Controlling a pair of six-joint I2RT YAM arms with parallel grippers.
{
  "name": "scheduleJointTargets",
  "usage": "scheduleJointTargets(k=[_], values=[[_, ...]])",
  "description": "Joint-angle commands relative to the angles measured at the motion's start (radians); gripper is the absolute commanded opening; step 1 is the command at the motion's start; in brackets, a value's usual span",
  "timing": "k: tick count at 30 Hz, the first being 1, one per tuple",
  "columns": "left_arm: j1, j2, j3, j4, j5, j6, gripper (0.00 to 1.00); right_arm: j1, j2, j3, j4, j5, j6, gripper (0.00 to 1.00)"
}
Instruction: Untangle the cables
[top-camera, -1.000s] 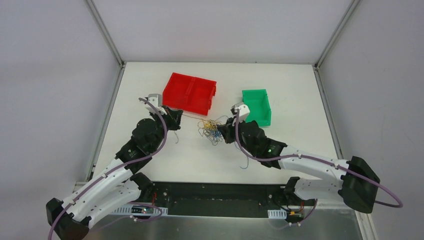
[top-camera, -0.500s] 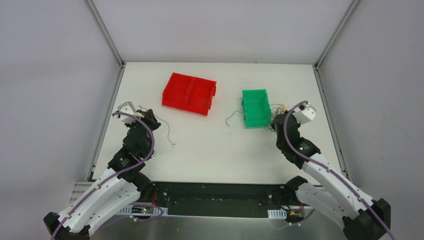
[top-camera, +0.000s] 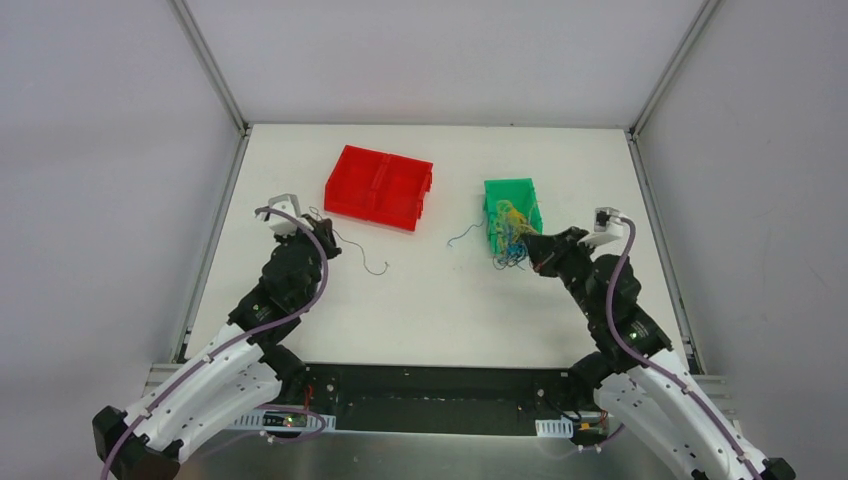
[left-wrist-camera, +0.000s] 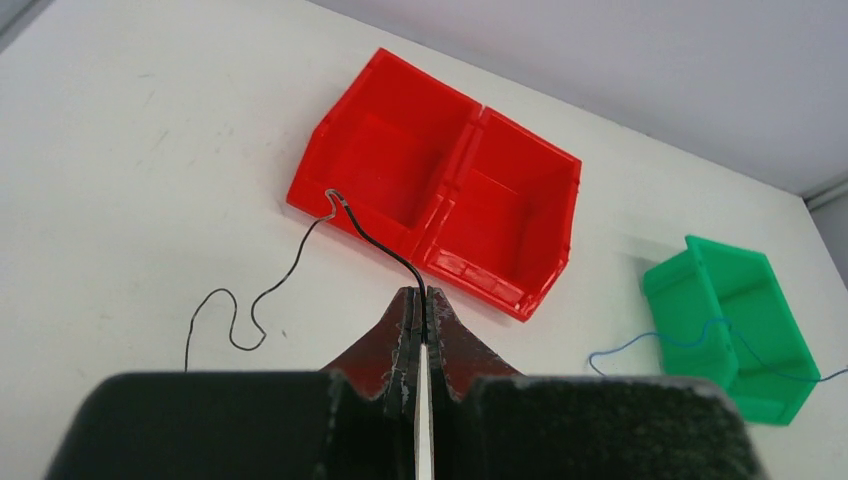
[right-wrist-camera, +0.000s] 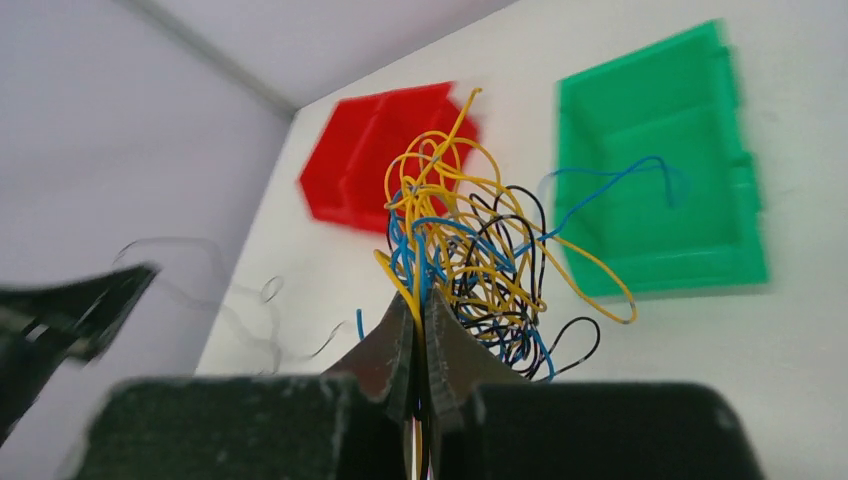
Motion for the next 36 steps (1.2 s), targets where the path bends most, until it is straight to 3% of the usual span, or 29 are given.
scheduleJointTargets(k=[1,12,15,19,20,21,22,23,28,30,34,35,36], values=[[0.006,0.062,0.06,0.047,0.146,0.035,0.0,0.001,-0.065,0.029,0.189,-0.495,-0.063,0.0],[0.006,0.299,0.19,0.0,0.409,0.071,0.0,0.001,-0.085,0.03,0.358,-0.882,0.089,0.0],[0.006,0.366,0.243,-0.051,0.442,0.083,0.05,0.001,-0.056,0.046,0.345,-0.907,0.094,0.01],[0.006,0.421,0.308,-0.161,0.419,0.092,0.4,0.001,0.018,0.09,0.185,-0.7,0.049,0.02],[0.006,0.424,0.318,-0.189,0.39,0.086,0.54,0.001,0.04,0.105,0.139,-0.65,0.033,0.02],[0.006,0.423,0.324,-0.207,0.367,0.081,0.81,0.001,0.062,0.115,0.11,-0.606,0.024,0.02],[0.007,0.422,0.335,-0.229,0.348,0.079,0.96,0.002,0.084,0.123,0.09,-0.57,0.021,0.02],[0.006,0.419,0.343,-0.249,0.336,0.08,0.99,0.002,0.106,0.129,0.071,-0.546,0.018,0.01],[0.006,0.419,0.374,-0.328,0.301,0.082,0.99,0.002,0.214,0.174,0.002,-0.559,0.013,0.04],[0.006,0.453,0.401,-0.376,0.289,0.087,0.99,0.002,0.272,0.221,-0.079,-0.549,-0.009,0.07],[0.006,0.54,0.428,-0.425,0.257,0.1,0.99,0.001,0.39,0.295,-0.234,-0.473,-0.038,0.04],[0.006,0.553,0.423,-0.426,0.245,0.103,0.99,0.001,0.412,0.298,-0.242,-0.469,-0.039,0.06],[0.005,0.562,0.419,-0.425,0.242,0.106,0.99,0.002,0.433,0.301,-0.241,-0.475,-0.037,0.16]])
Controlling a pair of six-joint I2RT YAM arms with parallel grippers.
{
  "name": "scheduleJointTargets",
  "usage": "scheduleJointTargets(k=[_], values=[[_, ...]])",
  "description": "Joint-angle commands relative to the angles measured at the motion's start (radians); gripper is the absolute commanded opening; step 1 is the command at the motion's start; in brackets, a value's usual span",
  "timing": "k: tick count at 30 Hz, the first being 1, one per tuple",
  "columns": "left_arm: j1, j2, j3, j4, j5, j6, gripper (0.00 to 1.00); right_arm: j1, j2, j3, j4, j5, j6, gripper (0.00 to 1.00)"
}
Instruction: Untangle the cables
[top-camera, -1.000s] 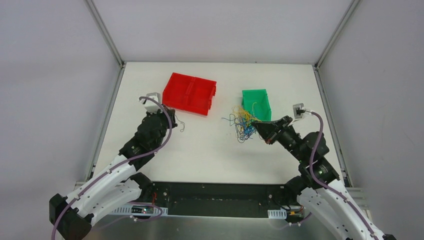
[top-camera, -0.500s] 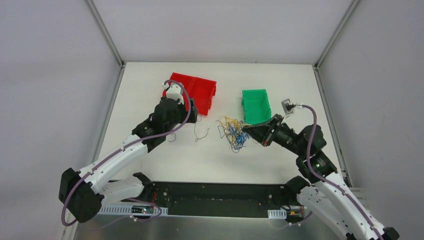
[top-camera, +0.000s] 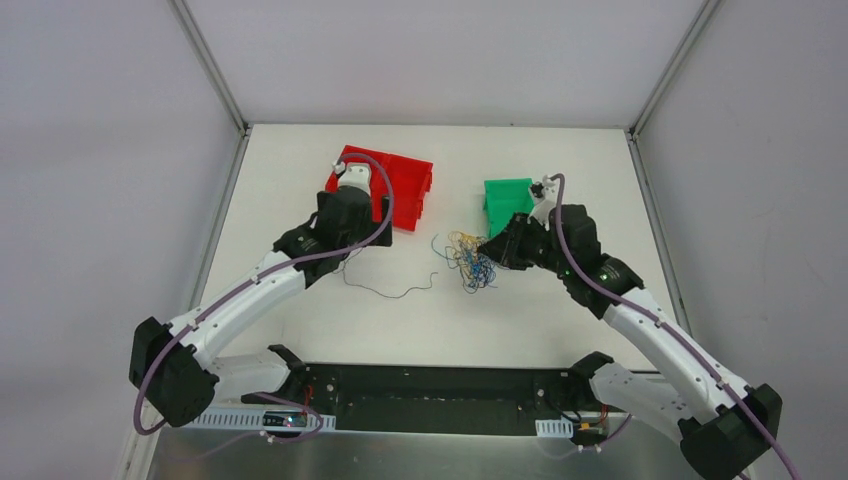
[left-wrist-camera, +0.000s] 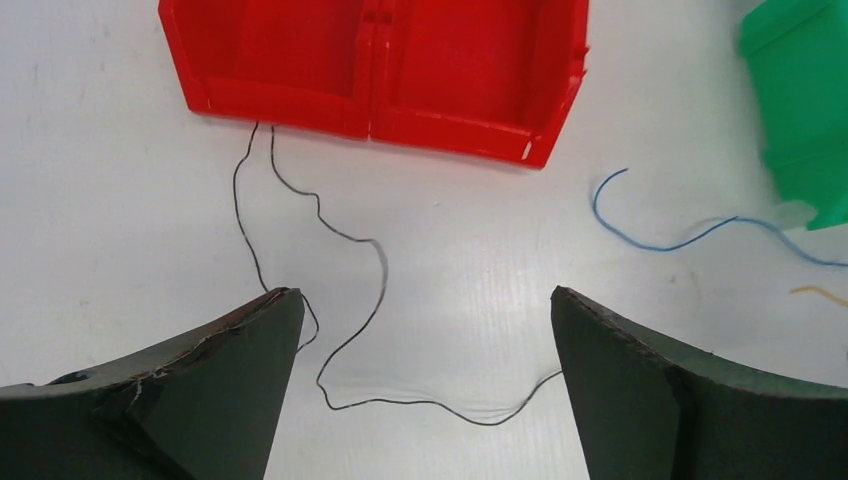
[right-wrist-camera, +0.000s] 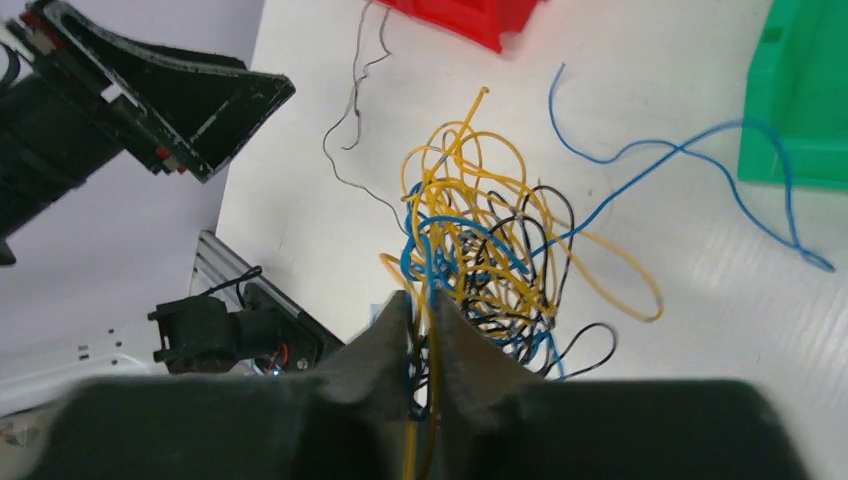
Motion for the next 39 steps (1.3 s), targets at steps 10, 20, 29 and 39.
scheduleJointTargets(k=[10,20,29,39], values=[[0.072,0.138,-0.031,-0.117,-0.141,-0.023,0.99,0.004,0.116,0.069,-0.101,0.108,-0.029,0.99],[0.161,0.293,-0.022,-0.127,0.008,-0.035,0.99,0.004,0.116,0.061,-0.085,0.108,-0.034,0.99],[0.325,0.451,0.017,-0.105,0.146,-0.075,0.99,0.004,0.118,0.053,-0.069,0.093,-0.033,0.99],[0.516,0.589,0.0,-0.005,0.513,-0.14,0.46,0.004,0.106,0.045,-0.055,0.09,-0.033,0.99]])
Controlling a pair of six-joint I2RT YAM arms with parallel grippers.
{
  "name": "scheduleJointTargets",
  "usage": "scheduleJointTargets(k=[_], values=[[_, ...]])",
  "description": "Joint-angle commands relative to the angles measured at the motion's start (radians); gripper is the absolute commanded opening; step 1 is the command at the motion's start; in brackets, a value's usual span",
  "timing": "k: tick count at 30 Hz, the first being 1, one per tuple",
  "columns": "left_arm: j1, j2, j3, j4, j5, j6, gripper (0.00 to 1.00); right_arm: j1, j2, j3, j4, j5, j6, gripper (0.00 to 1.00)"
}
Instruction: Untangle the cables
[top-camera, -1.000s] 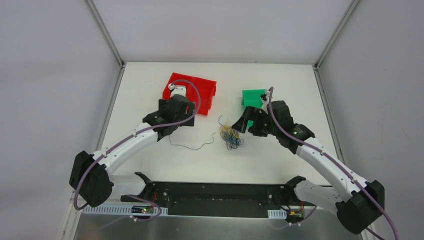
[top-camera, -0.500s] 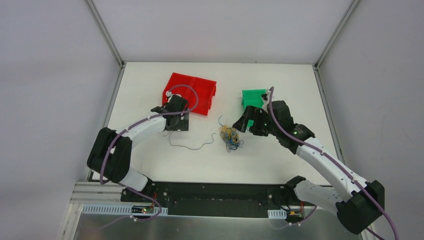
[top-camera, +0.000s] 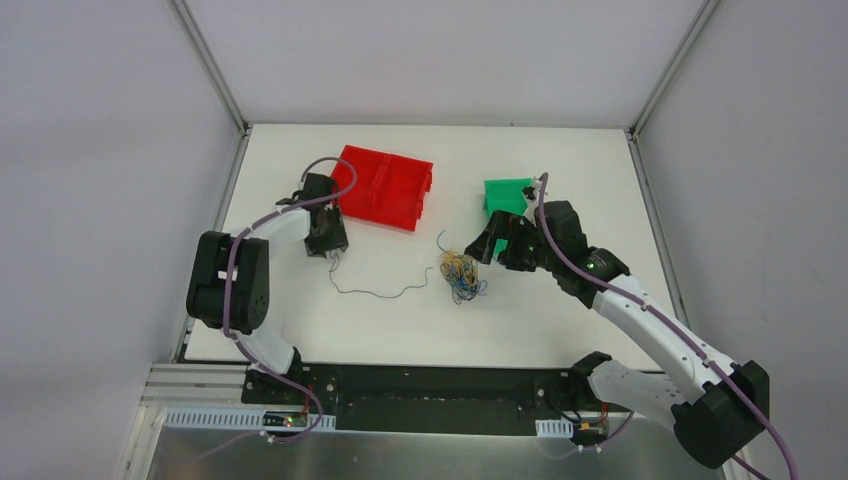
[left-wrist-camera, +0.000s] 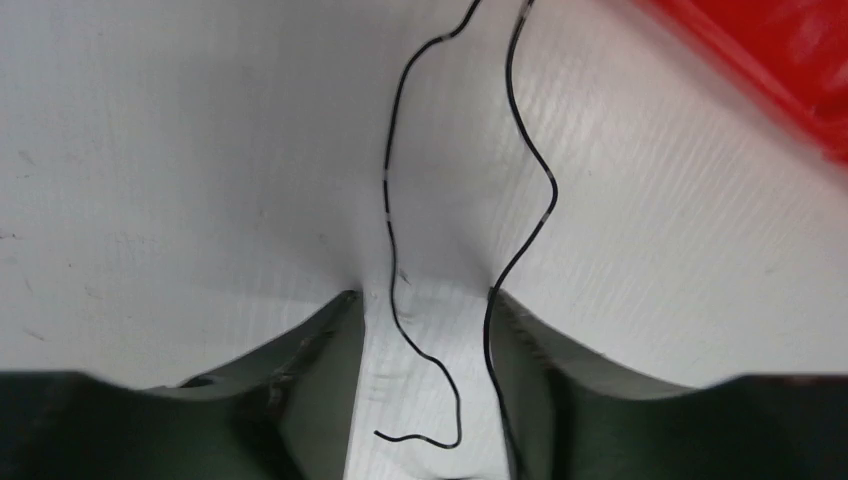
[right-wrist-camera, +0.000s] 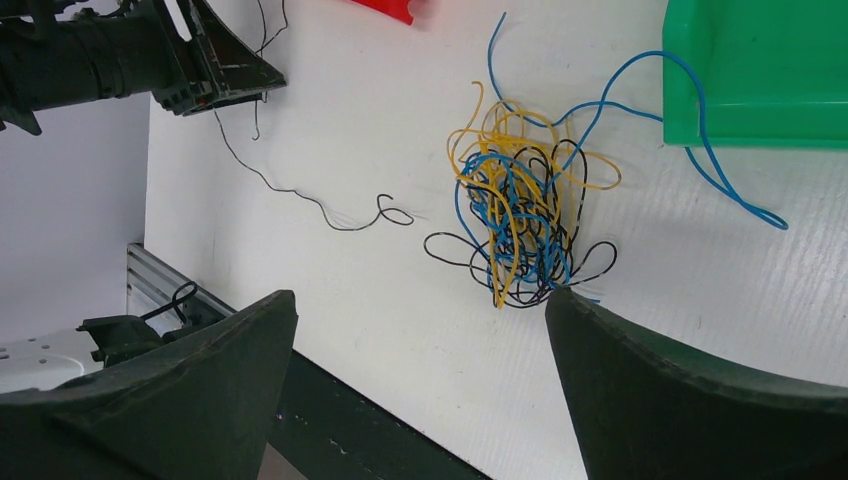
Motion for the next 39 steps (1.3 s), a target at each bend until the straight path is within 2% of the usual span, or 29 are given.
scheduleJointTargets(k=[1,3,4,10,13,17,20,24,28,36,39], values=[[0.081,0.052,-0.042,0.088,0.233,-0.067,0.35,0.002,-0.03,0.01,0.032,-0.004,-0.011,0.99],[0.088,0.031,-0.059,0.104,0.241,-0.07,0.05,0.003,-0.036,0.006,0.035,-0.005,-0.011,0.99],[0.088,0.011,-0.068,0.108,0.239,-0.072,0.0,0.003,-0.037,0.006,0.038,-0.006,-0.009,1.0],[0.044,-0.186,-0.131,0.133,0.206,-0.082,0.0,0.003,-0.038,0.004,0.043,-0.008,-0.011,1.0],[0.002,-0.354,-0.165,0.133,0.176,-0.096,0.0,0.004,-0.037,-0.001,0.053,-0.026,-0.01,0.99],[-0.043,-0.58,-0.218,0.134,0.059,-0.111,0.0,0.005,-0.039,0.0,0.06,-0.035,-0.012,0.99],[-0.046,-0.653,-0.208,0.132,0.013,-0.122,0.0,0.006,-0.049,-0.003,0.068,-0.036,-0.012,0.99],[-0.052,-0.623,-0.117,0.127,0.037,-0.153,0.0,0.006,-0.06,-0.012,0.082,-0.043,-0.011,0.99],[-0.056,-0.54,0.04,0.105,0.048,-0.16,0.0,0.007,-0.057,-0.015,0.092,-0.054,-0.01,0.99],[-0.056,-0.289,0.525,-0.073,0.023,-0.119,0.0,0.008,-0.087,-0.025,0.1,-0.04,-0.006,0.99],[-0.048,-0.194,0.695,-0.116,0.065,-0.158,0.0,0.007,-0.095,-0.028,0.102,-0.031,-0.005,0.99]])
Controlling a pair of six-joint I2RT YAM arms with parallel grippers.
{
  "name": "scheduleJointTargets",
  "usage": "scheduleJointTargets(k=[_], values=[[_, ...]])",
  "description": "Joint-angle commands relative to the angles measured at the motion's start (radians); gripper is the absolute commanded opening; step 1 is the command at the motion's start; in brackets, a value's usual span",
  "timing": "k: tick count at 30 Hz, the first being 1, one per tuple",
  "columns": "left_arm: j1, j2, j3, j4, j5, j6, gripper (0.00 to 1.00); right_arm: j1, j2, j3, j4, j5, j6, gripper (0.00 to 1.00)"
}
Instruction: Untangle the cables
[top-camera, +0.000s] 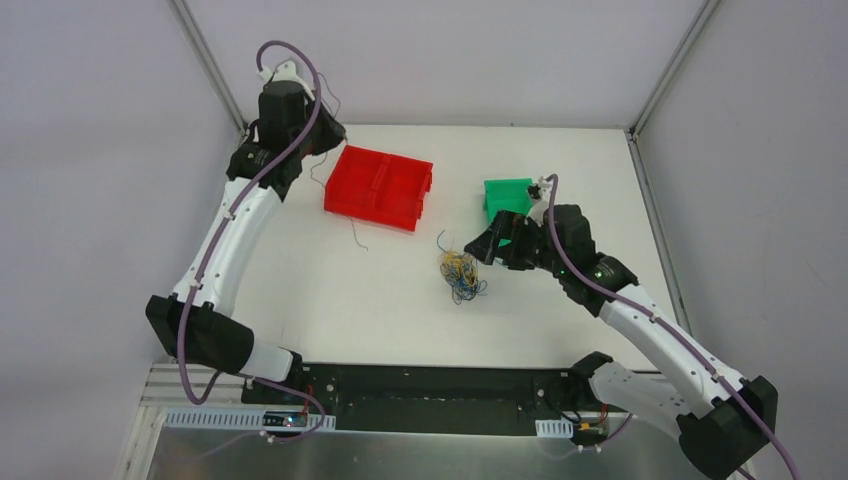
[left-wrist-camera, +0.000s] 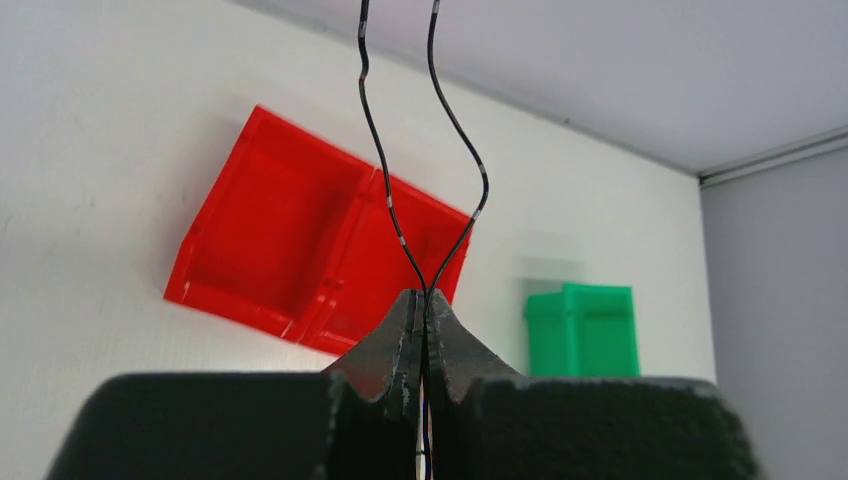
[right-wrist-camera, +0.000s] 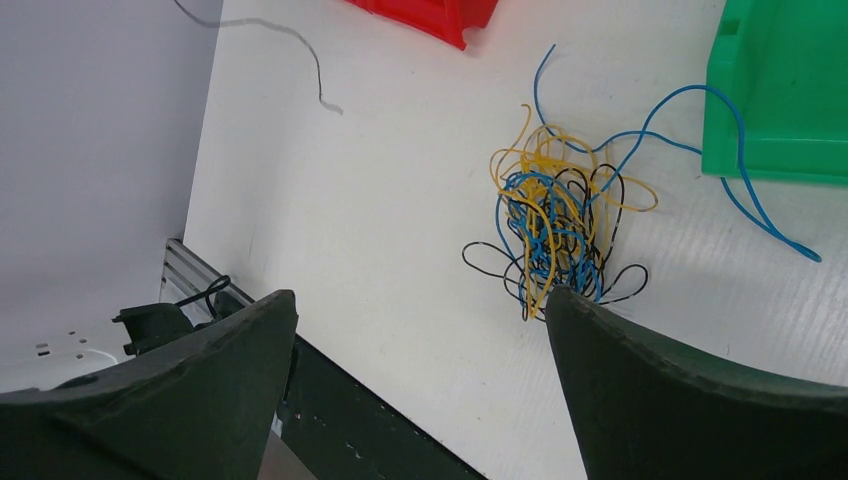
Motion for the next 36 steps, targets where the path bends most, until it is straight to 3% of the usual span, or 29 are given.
scheduleJointTargets(k=[1,10,17,20,26,36], values=[[0.006,0.112,0.239,-0.093,0.044,-0.051,0.0,0.005,-0.034,-0.005,0.04,0.004,-0.004,0.99],[0.013,0.403,0.739,-0.108,0.103,-0.067,0.0,0.004,-0.037,-0.006,0.048,-0.005,0.006,0.99],[0.015,0.578,0.939,-0.103,0.109,-0.037,0.0,0.005,-0.062,-0.007,0.053,-0.028,0.022,0.99],[0.015,0.607,0.941,-0.089,0.067,0.023,0.0,0.004,-0.073,-0.011,0.058,-0.03,0.027,0.99],[0.015,0.663,0.893,-0.061,0.117,0.019,0.0,0.004,-0.08,-0.01,0.061,-0.043,0.038,0.99],[-0.042,0.627,0.622,0.09,0.156,0.073,0.0,0.004,-0.081,-0.014,0.062,-0.024,0.035,0.99]])
